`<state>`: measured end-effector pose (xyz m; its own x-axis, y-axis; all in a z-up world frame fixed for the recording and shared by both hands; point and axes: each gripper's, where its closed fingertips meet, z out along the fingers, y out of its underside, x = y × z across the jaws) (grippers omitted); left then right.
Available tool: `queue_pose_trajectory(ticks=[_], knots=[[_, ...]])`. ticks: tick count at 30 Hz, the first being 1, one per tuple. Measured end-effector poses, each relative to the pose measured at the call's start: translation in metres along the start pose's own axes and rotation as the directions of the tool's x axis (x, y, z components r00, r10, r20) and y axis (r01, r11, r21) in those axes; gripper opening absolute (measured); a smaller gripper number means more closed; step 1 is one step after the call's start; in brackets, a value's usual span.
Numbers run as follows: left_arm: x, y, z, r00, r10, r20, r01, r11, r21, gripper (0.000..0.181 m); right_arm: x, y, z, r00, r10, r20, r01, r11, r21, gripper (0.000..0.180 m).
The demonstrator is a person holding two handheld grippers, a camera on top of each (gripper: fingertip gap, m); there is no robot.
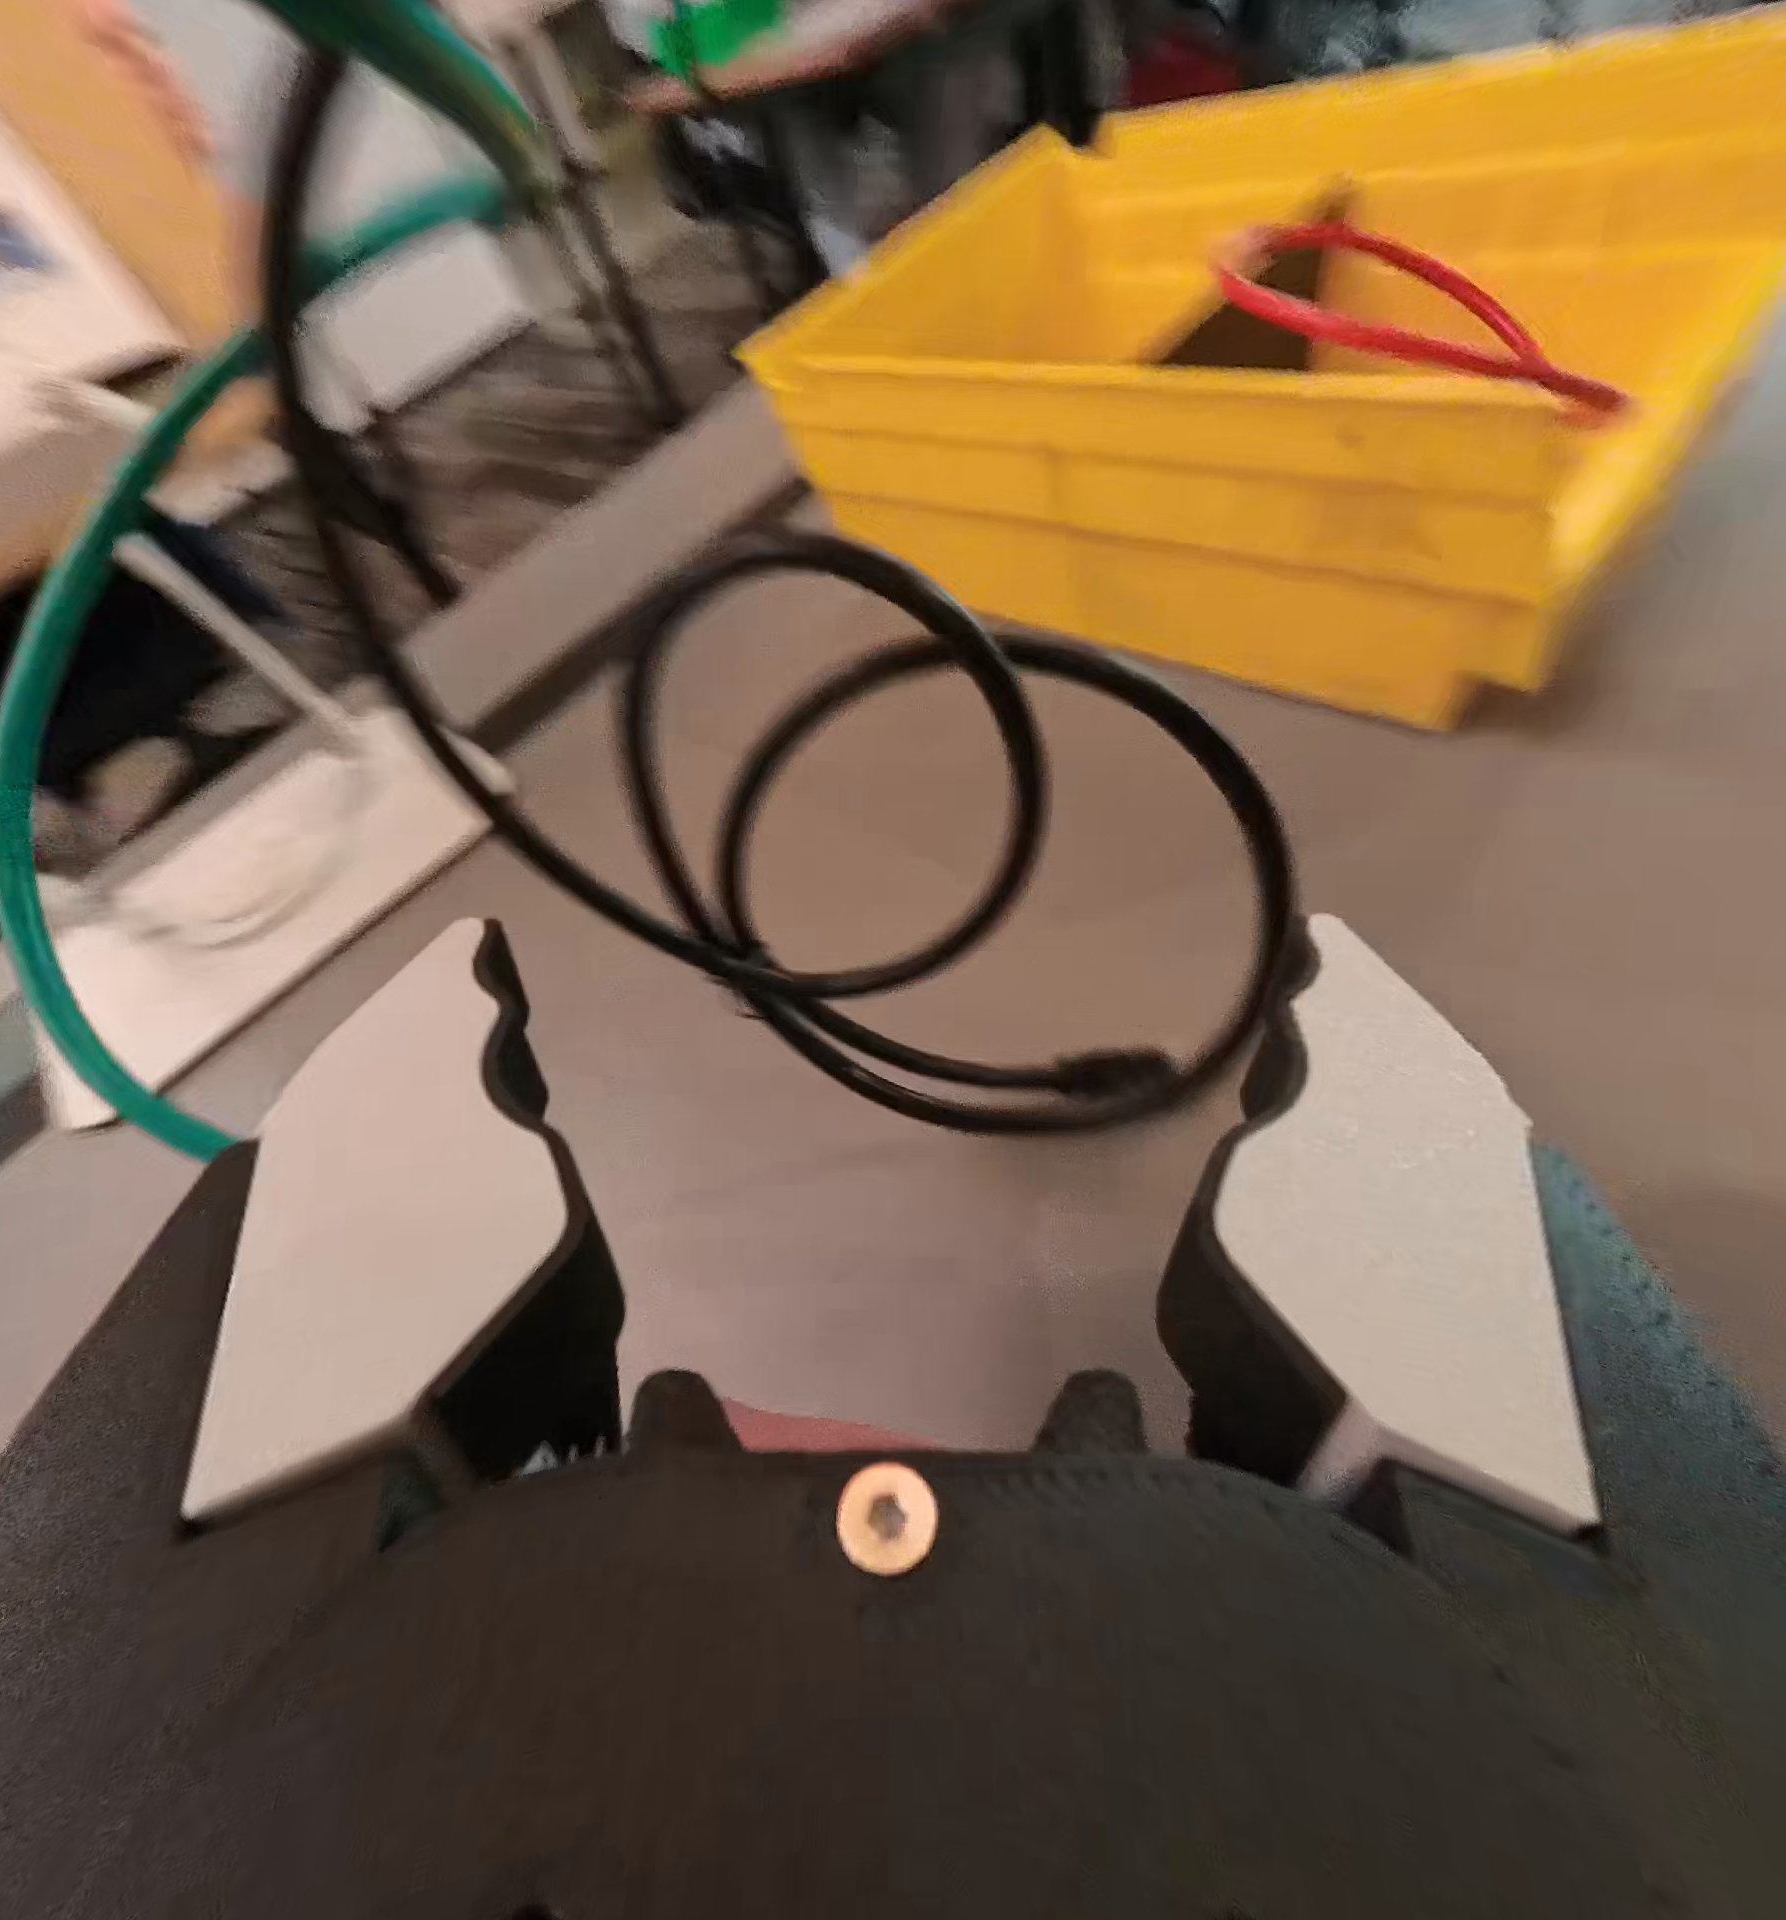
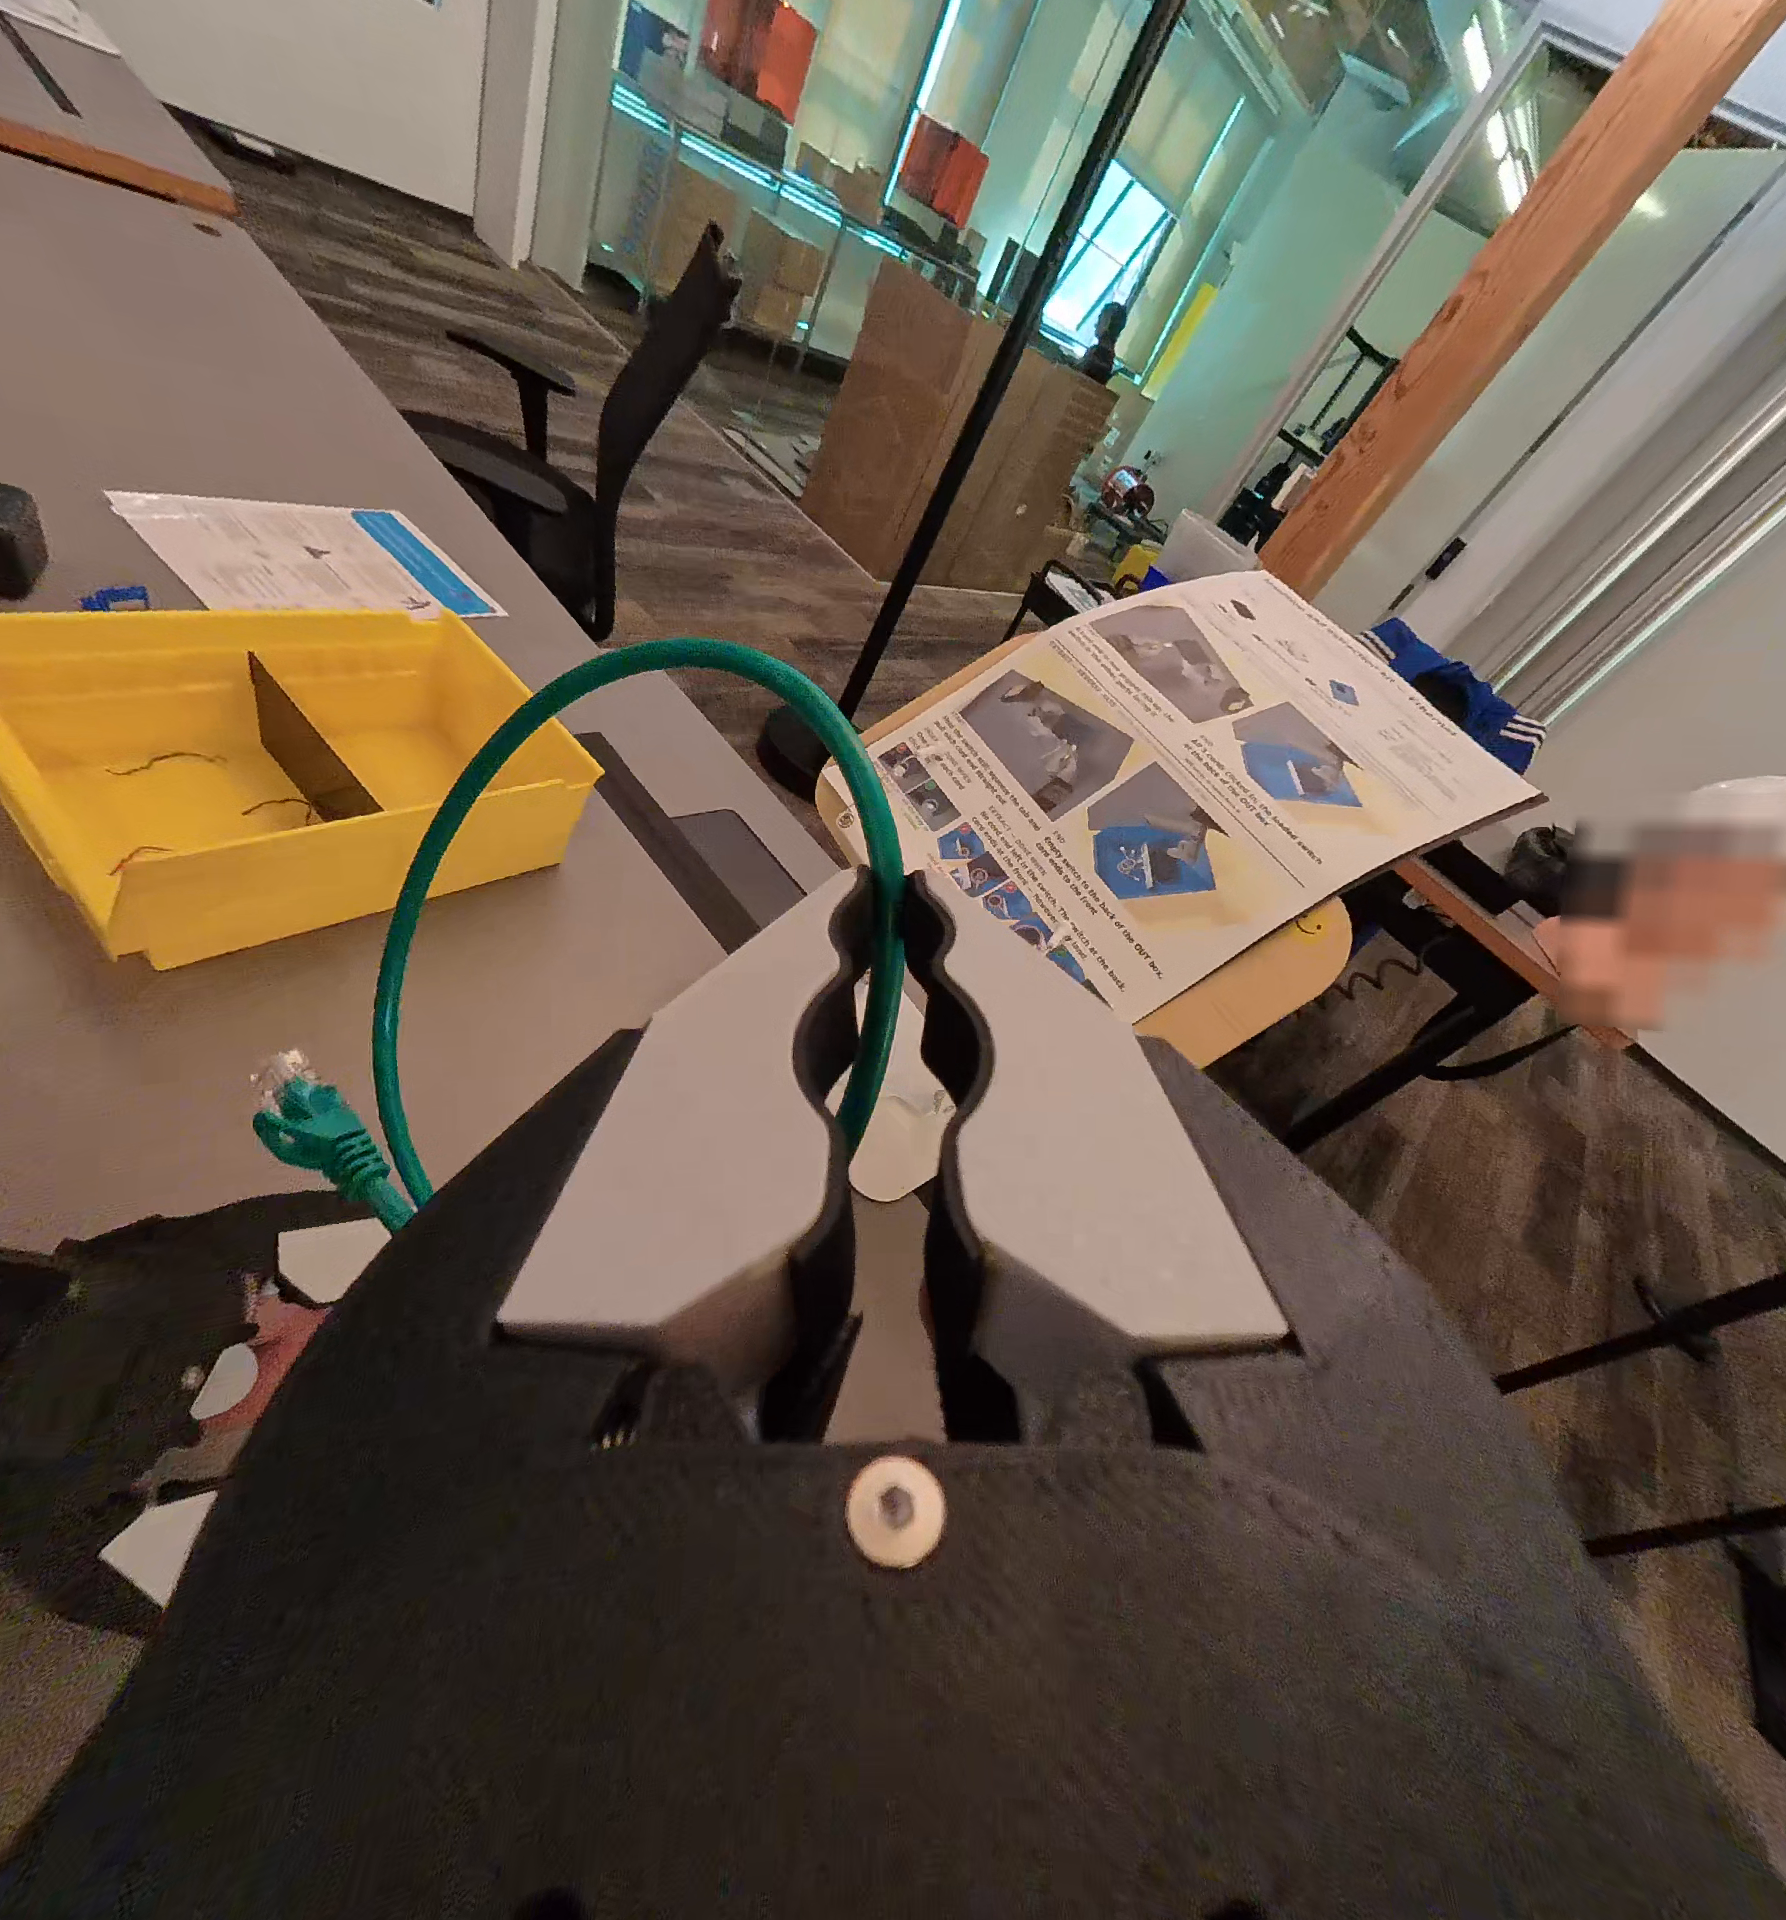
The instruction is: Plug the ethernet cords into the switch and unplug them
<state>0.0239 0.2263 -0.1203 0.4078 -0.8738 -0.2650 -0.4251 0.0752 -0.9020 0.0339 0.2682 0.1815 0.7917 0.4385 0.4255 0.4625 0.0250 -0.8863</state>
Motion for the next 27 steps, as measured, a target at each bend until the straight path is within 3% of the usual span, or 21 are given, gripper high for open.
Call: queue_pose_trajectory(ticks=[2, 4, 5, 7, 8, 12, 14, 16, 19, 22, 27], knots=[[-0.024, -0.013, -0.004, 0.995, -0.055, 0.082, 0.048, 0.995, 0.091, 0.128, -0.002, -0.008, -0.005, 1.0, -0.009, 0.0, 0.009, 1.0, 0.021, 0.003], [-0.043, -0.019, -0.008, 0.994, -0.107, 0.035, 0.101, 0.986, 0.135, 0.119, -0.001, -0.017, -0.012, 1.0, -0.009, 0.006, 0.009, 0.999, 0.047, 0.003], [-0.053, -0.021, -0.008, 0.986, -0.167, -0.017, 0.168, 0.974, 0.15, 0.118, -0.002, -0.022, -0.015, 1.0, -0.007, 0.013, 0.006, 0.998, 0.063, 0.003], [-0.058, -0.035, -0.006, 0.914, -0.316, -0.256, 0.365, 0.915, 0.173, 0.1, -0.004, -0.03, -0.017, 0.999, -0.003, 0.035, 0.0, 0.996, 0.09, 0.003], [-0.067, -0.036, 0.0, 0.878, -0.367, -0.308, 0.427, 0.891, 0.156, 0.102, -0.006, -0.033, -0.017, 0.999, -0.003, 0.045, -0.001, 0.995, 0.098, 0.003], [-0.072, -0.063, 0.007, 0.743, -0.333, -0.58, 0.534, 0.818, 0.214, 0.069, -0.015, -0.045, -0.018, 0.995, 0.003, 0.097, -0.015, 0.991, 0.129, 0.003], [-0.075, -0.073, 0.016, 0.739, -0.299, -0.604, 0.526, 0.816, 0.24, 0.059, -0.023, -0.047, -0.018, 0.989, 0.011, 0.146, -0.03, 0.991, 0.129, 0.003], [-0.061, -0.077, 0.023, 0.704, -0.239, -0.669, 0.496, 0.839, 0.222, 0.027, -0.032, -0.048, -0.02, 0.977, 0.032, 0.209, -0.059, 0.991, 0.122, 0.003], [-0.04, -0.076, 0.035, 0.708, -0.168, -0.686, 0.418, 0.883, 0.214, 0.001, -0.032, -0.049, -0.025, 0.975, 0.028, 0.219, -0.054, 0.992, 0.117, 0.003], [-0.05, -0.057, 0.06, 0.811, -0.234, -0.536, 0.352, 0.927, 0.128, 0.0, -0.019, -0.054, -0.041, 0.985, 0.009, 0.17, -0.032, 0.99, 0.135, 0.003], [-0.106, 0.004, 0.07, 0.928, -0.26, -0.266, 0.241, 0.965, -0.1, 0.0, 0.049, -0.059, -0.101, 0.998, 0.033, -0.059, -0.021, 0.978, 0.206, 0.003]])
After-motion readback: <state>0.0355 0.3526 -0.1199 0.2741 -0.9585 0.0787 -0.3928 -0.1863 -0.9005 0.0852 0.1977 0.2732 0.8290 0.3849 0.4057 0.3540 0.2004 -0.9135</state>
